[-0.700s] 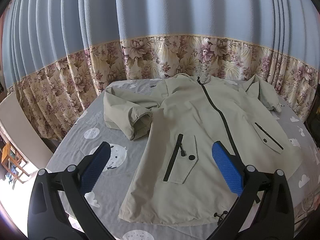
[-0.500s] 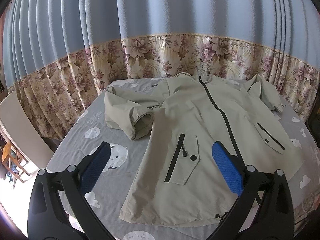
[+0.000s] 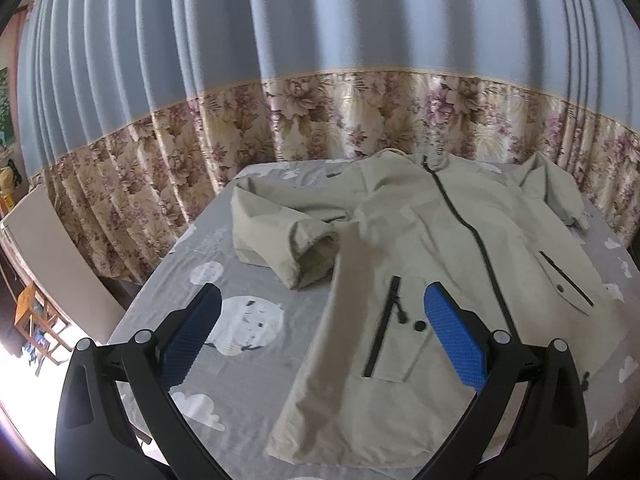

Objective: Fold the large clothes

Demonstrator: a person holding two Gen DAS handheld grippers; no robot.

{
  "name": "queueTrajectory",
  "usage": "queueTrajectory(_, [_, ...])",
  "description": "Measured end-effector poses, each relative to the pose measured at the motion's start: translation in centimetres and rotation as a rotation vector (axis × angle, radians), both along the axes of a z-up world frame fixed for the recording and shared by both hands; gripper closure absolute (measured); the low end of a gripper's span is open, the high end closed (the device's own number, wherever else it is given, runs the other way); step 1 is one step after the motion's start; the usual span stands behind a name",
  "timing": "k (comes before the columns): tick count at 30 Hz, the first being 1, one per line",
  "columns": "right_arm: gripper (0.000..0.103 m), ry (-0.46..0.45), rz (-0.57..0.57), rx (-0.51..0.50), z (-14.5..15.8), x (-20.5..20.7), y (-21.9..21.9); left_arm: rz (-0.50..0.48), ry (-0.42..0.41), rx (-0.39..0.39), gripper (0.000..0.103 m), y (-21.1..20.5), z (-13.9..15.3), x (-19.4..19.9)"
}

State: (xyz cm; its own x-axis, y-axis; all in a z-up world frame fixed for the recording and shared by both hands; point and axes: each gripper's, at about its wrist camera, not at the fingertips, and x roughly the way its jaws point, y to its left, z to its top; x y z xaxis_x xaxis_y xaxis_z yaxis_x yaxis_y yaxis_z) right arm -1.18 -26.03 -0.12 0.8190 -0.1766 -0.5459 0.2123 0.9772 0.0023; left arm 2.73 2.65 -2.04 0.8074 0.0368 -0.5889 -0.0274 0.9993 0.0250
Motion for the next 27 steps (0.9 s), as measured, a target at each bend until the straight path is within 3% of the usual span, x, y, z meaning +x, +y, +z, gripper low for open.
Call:
queueTrajectory(4, [0.002,-0.005,-0.046,0.02,-0.4,1.3,-1.1,0.02,0.004,-0.068,0.003,2.1,-1.1,2.0])
queueTrajectory(9, [0.002,0.002,-0.049,-0.042,-0.3,4.7,-1.7,0.07,0.077,-0.017,0.003,4.5,-2.8,5.9])
queueTrajectory(16, [0.002,0.029,-0.042,-0.153,-0.4,9.9,-1.4,-0.003,0.145,0.005,0.003,3.3,-5.2,11.7])
queueTrajectory(20, [0.002,0.037,-0.059,-0.173,-0.2,11.5,-2.2,0.025,0.189,0.064,0.003,3.1,-7.0,14.1])
queueTrajectory(21, [0.002,0.046,-0.059,-0.17,-0.3,11.9,-2.5,0.035,0.203,0.068,0.01,3.5,-7.5,14.6])
queueTrajectory(22, [0.002,0.052,-0.06,-0.169,-0.4,12.2,-2.6,0.033,0.212,0.061,0.026,3.9,-7.8,15.1])
queueTrajectory(24, [0.002,0.062,-0.061,-0.168,-0.7,12.8,-2.8,0.042,0.247,0.042,0.046,4.9,-8.6,16.3])
queueTrajectory(27, [0.002,0.082,-0.059,-0.176,-1.2,13.6,-2.8,0.037,0.263,0.025,0.051,5.5,-9.4,17.9])
